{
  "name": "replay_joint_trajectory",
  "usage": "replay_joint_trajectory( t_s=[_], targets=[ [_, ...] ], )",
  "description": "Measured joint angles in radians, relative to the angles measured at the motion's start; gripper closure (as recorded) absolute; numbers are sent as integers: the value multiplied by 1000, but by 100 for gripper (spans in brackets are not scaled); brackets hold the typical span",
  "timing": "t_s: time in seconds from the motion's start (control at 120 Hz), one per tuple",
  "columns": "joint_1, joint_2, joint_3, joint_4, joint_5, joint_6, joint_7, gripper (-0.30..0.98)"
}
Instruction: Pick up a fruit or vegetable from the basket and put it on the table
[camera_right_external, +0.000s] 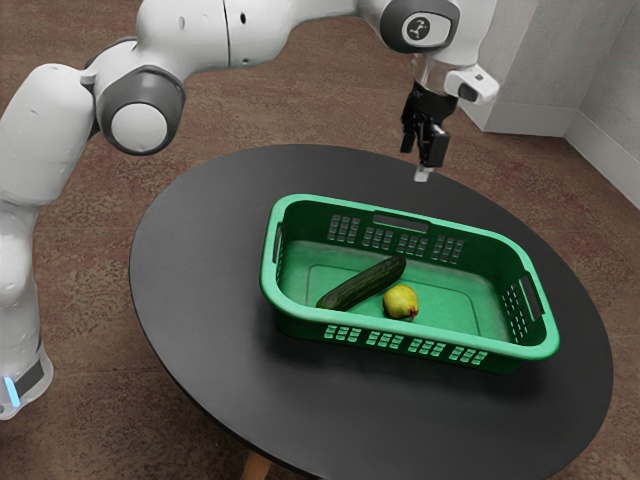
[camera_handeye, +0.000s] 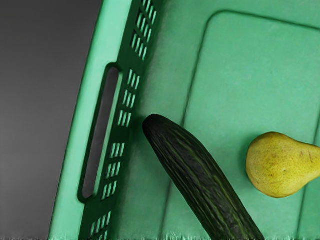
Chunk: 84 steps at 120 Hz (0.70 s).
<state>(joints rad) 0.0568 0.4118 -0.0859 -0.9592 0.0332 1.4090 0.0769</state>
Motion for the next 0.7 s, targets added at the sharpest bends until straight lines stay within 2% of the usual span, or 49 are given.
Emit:
replay_joint_trajectory(
  t_s=[0.35, 0.55, 0.7],
  targets=[
    [11, 3, 3, 1, -19, 1, 25, 0],
    [59, 143, 1, 9, -27, 220, 40, 0],
    [56, 193, -55, 11, -37, 368, 64, 0]
  ],
)
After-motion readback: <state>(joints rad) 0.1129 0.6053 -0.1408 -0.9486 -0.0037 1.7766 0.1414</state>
